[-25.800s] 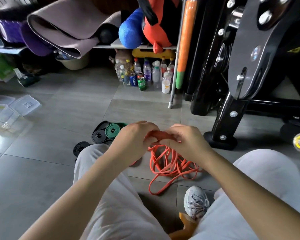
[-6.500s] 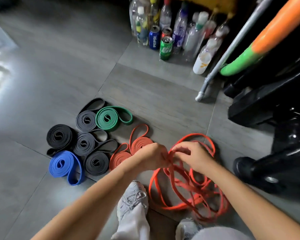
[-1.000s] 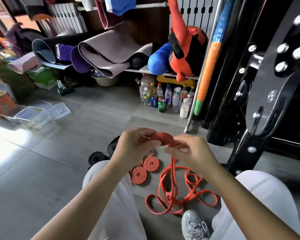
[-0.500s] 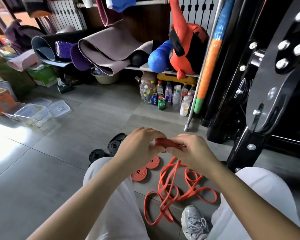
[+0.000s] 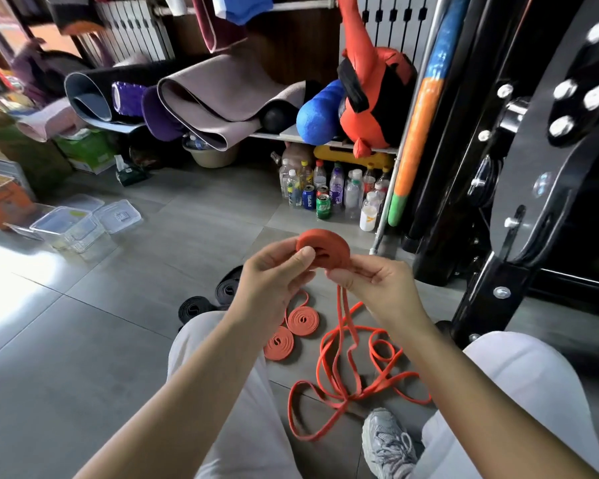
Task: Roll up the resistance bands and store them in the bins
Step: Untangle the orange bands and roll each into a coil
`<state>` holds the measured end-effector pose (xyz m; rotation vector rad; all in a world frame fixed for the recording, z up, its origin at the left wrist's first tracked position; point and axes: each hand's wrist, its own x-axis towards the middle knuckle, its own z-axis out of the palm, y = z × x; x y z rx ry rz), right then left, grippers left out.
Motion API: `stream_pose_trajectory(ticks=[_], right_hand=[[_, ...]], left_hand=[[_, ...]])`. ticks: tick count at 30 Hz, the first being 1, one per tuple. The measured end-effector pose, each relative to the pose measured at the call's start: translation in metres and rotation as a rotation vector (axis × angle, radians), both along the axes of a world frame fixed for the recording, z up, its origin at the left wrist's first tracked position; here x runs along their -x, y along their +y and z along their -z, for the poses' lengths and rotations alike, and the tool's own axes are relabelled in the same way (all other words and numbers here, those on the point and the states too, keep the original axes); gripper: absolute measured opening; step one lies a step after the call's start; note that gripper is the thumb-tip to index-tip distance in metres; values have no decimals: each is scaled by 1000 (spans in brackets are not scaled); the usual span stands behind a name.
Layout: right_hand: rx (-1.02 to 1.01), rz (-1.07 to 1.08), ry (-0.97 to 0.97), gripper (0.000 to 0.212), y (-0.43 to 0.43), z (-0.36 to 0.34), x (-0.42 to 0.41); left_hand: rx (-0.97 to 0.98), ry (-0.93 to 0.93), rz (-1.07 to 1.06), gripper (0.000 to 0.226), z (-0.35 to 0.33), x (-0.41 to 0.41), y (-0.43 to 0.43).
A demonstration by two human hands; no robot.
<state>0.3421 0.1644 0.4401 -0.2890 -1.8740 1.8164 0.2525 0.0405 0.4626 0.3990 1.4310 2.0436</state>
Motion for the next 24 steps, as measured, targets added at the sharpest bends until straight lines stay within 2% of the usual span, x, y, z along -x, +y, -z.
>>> stream_pose_trajectory(ticks=[3, 5, 6, 7, 9, 10, 11, 13, 15, 17, 19, 24], right_hand=[[40, 31, 9, 27, 2, 3, 3], [-16, 15, -16, 27, 8, 5, 2], [-65, 11, -44, 27, 11, 6, 1], [-123, 6, -80, 26, 14, 6, 0], [-252, -21, -162, 27, 19, 6, -2], [-332, -33, -202, 30, 21, 6, -1], [-414, -40, -246, 31, 21, 6, 0], [-530, -57, -297, 21, 21, 4, 2], [-564, -64, -300, 17, 20, 1, 4], [-478, -62, -268, 24, 20, 0, 3], [-336, -66, -226, 31, 23, 1, 0], [-128, -88, -112, 31, 21, 4, -3]], left_hand=[[-43, -141, 49, 16, 5, -8, 2], [102, -48, 65, 13, 7, -6, 1], [246, 114, 57, 14, 8, -2, -1], [421, 364, 37, 18, 8, 3, -5], [695, 970, 26, 35, 3, 10, -9], [750, 1216, 62, 43, -1, 13, -10], [789, 1370, 130, 46, -7, 14, -9], [868, 1477, 267, 40, -15, 15, -4], [930, 1479, 311, 30, -20, 15, 1], [867, 1389, 264, 24, -20, 18, 2], [735, 1206, 183, 22, -17, 19, 0], [348, 609, 10, 17, -1, 17, -1]])
